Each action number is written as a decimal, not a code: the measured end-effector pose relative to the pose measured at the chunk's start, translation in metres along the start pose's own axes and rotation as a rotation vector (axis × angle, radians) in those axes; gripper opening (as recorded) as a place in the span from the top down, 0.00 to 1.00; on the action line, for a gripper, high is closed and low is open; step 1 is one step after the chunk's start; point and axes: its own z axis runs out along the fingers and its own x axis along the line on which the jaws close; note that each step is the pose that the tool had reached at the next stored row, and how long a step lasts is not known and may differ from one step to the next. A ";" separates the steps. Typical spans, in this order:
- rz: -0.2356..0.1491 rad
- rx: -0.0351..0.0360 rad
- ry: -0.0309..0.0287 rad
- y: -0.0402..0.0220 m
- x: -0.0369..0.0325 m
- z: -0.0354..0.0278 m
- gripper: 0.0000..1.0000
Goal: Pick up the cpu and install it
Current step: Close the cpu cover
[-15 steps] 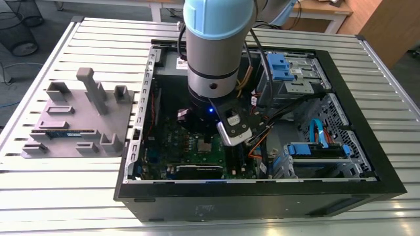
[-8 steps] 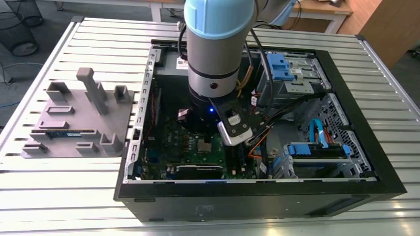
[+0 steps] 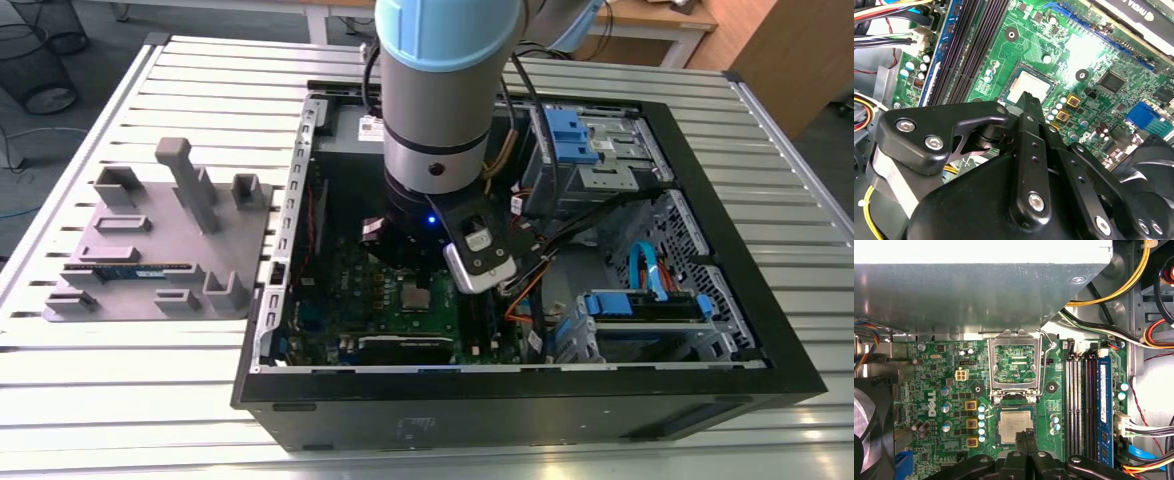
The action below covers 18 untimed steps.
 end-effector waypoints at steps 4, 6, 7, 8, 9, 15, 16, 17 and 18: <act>0.000 -0.0001 -0.0001 0.0001 -0.0017 0.0002 0.89; 0.000 0.0000 0.0000 0.0002 -0.0028 0.0002 0.89; 0.000 -0.0001 0.0000 0.0002 -0.0032 0.0003 0.89; 0.000 -0.0001 0.0000 0.0002 -0.0035 0.0003 0.89; 0.000 0.0000 0.0000 0.0002 -0.0036 0.0003 0.89; 0.000 -0.0001 0.0000 0.0003 -0.0040 0.0004 0.89; 0.000 -0.0001 0.0000 0.0003 -0.0040 0.0004 0.89; 0.000 -0.0001 -0.0001 0.0003 -0.0042 0.0004 0.89; -0.001 -0.0001 -0.0001 0.0004 -0.0047 0.0004 0.89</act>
